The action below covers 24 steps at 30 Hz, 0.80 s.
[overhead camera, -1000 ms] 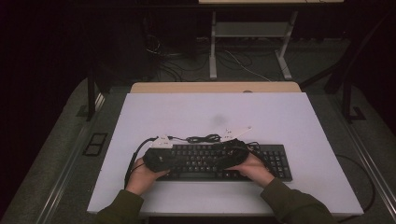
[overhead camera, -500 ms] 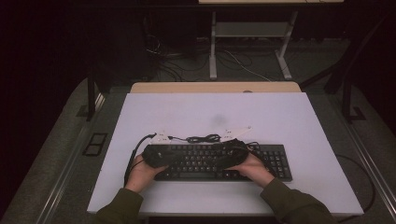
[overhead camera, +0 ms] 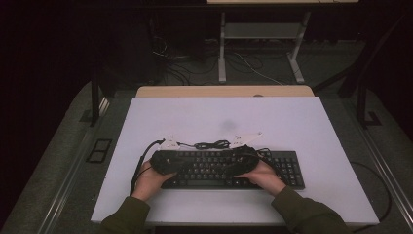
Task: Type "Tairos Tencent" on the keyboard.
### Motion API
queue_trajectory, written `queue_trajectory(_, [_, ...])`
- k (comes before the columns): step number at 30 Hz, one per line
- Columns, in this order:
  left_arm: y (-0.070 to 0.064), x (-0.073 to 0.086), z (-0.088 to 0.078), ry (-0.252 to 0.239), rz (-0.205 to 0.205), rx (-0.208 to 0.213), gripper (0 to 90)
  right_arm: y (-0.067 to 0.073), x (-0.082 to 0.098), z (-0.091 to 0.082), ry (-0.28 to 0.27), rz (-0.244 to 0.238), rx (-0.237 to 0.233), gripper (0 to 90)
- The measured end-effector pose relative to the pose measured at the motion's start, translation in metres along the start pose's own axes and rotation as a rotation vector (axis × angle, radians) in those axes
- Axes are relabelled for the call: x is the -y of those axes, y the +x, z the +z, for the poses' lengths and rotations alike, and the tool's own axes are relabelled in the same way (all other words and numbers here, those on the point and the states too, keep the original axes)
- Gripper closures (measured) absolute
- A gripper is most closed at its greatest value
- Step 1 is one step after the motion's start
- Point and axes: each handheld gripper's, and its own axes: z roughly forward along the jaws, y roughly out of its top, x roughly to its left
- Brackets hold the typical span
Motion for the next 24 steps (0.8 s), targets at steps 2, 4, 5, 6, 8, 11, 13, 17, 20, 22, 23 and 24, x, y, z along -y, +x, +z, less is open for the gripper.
queue_trajectory(2, [0.0001, 0.0002, 0.0002, 0.001, 0.003, 0.002, 88.9, 0.0, 0.0, -0.0001, 0.0, 0.0, 0.0, 30.5])
queue_trajectory(4, [-0.0002, 0.0001, 0.0004, 0.0, 0.003, 0.002, 88.9, 0.0, 0.0, -0.0002, 0.0, 0.0, 0.0, 30.5])
queue_trajectory(5, [-0.0002, 0.0001, 0.0004, 0.0, 0.002, 0.002, 88.9, 0.0, 0.0, -0.0003, 0.0, 0.0, 0.0, 30.5])
queue_trajectory(6, [-0.0002, 0.0002, 0.0004, -0.001, 0.001, 0.002, 89.0, -0.0001, 0.0, -0.0003, -0.001, 0.0, 0.0, 30.5])
queue_trajectory(8, [-0.0001, 0.0002, 0.0006, 0.0, 0.002, 0.002, 89.0, -0.0001, -0.0001, -0.0004, -0.001, 0.0, 0.0, 30.5])
queue_trajectory(11, [-0.0001, 0.0004, 0.0008, 0.001, 0.003, 0.002, 88.9, -0.0002, 0.0, -0.0003, 0.0, 0.0, 0.0, 30.5])
queue_trajectory(13, [0.0002, 0.0008, 0.0013, 0.013, 0.009, 0.004, 89.0, -0.0003, 0.0, -0.0003, 0.0, 0.001, 0.0, 30.5])
queue_trajectory(17, [-0.0007, 0.0014, 0.0019, 0.013, 0.005, 0.004, 89.0, 0.0, -0.0001, -0.0003, -0.001, 0.0, 0.001, 30.5])
queue_trajectory(20, [-0.0005, 0.0014, 0.002, 0.014, 0.002, 0.005, 89.0, -0.0001, -0.0001, -0.0004, -0.001, 0.001, 0.0, 30.5])
queue_trajectory(22, [-0.0006, 0.0013, 0.0018, 0.014, 0.004, 0.004, 89.0, -0.0001, -0.0001, -0.0005, -0.002, 0.0, 0.001, 30.5])
queue_trajectory(23, [-0.0008, 0.0011, 0.0016, 0.014, 0.003, 0.004, 89.0, -0.0001, -0.0001, -0.0006, -0.002, 0.001, 0.001, 30.5])
queue_trajectory(24, [-0.001, 0.001, 0.0013, 0.014, 0.004, 0.004, 89.0, -0.0002, -0.0002, -0.0007, -0.003, 0.001, 0.001, 30.5])
